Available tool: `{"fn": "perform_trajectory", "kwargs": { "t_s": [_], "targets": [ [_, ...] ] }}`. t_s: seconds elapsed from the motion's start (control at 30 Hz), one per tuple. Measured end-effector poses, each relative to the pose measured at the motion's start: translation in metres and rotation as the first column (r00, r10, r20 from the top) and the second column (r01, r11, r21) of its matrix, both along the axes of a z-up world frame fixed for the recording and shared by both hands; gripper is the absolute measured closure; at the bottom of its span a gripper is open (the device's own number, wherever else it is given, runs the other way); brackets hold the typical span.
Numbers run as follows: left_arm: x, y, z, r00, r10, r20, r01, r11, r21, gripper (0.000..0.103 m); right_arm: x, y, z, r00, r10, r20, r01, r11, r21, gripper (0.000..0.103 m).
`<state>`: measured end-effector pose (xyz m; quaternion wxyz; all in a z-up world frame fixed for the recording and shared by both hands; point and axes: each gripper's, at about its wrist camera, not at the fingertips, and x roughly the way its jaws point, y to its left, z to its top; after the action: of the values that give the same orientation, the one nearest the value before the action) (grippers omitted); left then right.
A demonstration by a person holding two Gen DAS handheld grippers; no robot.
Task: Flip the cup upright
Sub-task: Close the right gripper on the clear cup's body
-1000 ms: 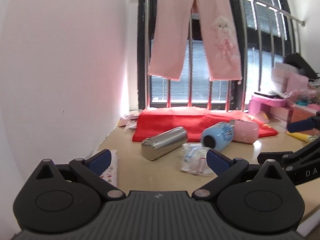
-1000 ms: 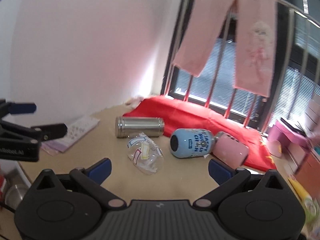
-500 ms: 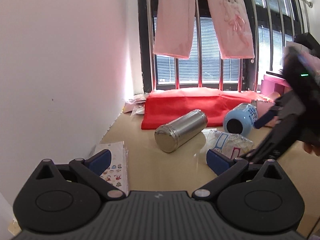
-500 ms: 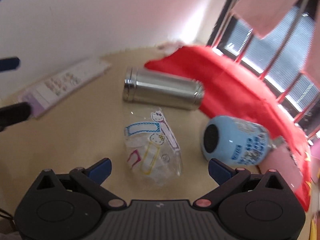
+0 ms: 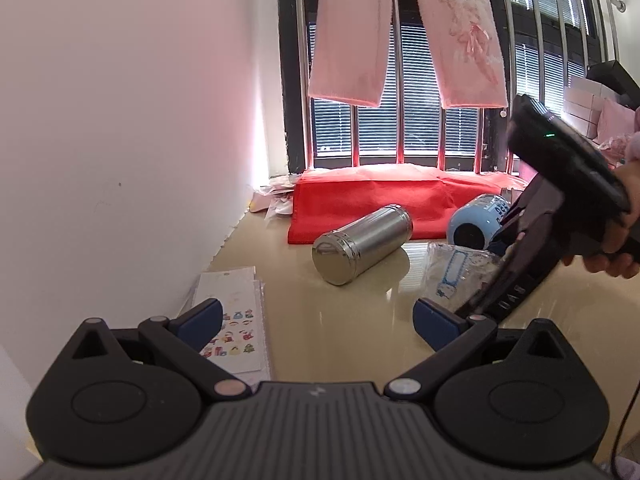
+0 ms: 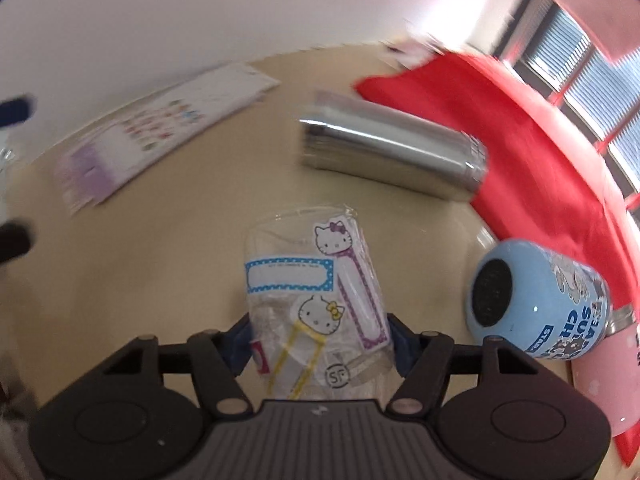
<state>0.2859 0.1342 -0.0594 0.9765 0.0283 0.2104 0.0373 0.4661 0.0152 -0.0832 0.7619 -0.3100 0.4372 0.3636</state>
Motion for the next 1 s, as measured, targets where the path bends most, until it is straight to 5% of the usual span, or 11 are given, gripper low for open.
{"fn": "perform_trajectory", "kwargs": {
  "t_s": [0.5,1.0],
  "targets": [
    [-0.066,-0.003,0.007,1.000,0.003,-0.021,-0.002,1.000,0.024,0.000,-0.115,-0.013,0.011,0.997,0.066,-0.035,-0.067,0.998,-0.018,0.038],
    [-0.093,-0.005,0.013,1.000,0.008,-0.009,-0.008,1.000,-0.018,0.000,-0.133,-0.006,-0.001,1.000,0.010,-0.018,-0.012,0.998,-0.064,0.037]
  ]
}}
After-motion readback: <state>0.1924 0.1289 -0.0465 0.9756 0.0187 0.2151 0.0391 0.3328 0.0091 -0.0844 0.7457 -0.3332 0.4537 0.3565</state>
